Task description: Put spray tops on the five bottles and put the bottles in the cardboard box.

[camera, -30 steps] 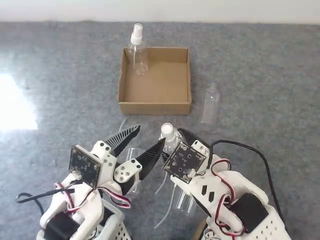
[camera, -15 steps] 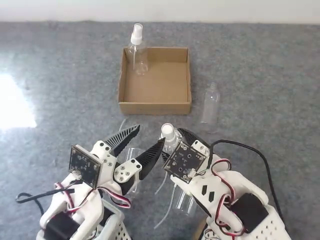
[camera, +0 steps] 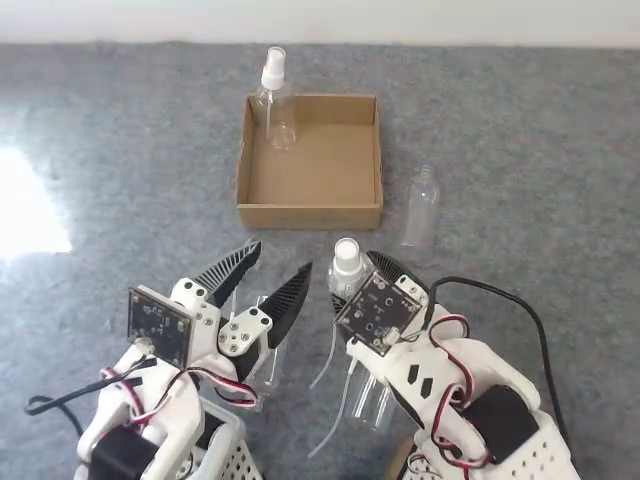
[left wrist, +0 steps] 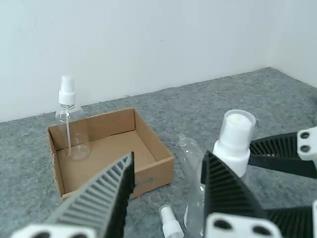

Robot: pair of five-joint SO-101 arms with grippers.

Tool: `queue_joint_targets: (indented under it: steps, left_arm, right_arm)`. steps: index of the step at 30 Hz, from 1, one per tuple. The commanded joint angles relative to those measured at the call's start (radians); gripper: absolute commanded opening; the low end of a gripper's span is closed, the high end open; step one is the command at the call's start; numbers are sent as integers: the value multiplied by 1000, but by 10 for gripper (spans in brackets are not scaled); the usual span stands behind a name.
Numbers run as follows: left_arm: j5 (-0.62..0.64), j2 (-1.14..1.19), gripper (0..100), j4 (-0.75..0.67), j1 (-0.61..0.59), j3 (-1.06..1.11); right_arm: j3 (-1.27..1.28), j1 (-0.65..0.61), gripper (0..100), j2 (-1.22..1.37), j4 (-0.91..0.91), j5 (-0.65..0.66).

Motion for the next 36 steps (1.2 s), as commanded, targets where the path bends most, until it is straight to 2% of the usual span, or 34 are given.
queue_joint_targets:
  steps: [1,9,13,19,24,29,36]
  left_arm:
    - [3,-17,203,-32,-2,-28]
    - [2,-15,203,-130,-5,48]
    - [0,-15,203,-172,-5,84]
    - [2,-15,203,-170,2,90]
    - [-5,-14,203,-152,89,94]
    - [-72,-14,203,-124,167,94]
    - [-77,-14,203,-124,167,94]
  right_arm:
    - [-61,-58,132,-28,-2,-52]
    - [-61,-82,132,-38,-2,-52]
    - [-60,-84,132,-136,35,-52]
    - [-23,-84,132,-292,64,-51]
    - [18,-125,132,-283,30,-15]
    - [18,-148,132,-265,31,-11]
    - [18,-148,132,-263,31,-11]
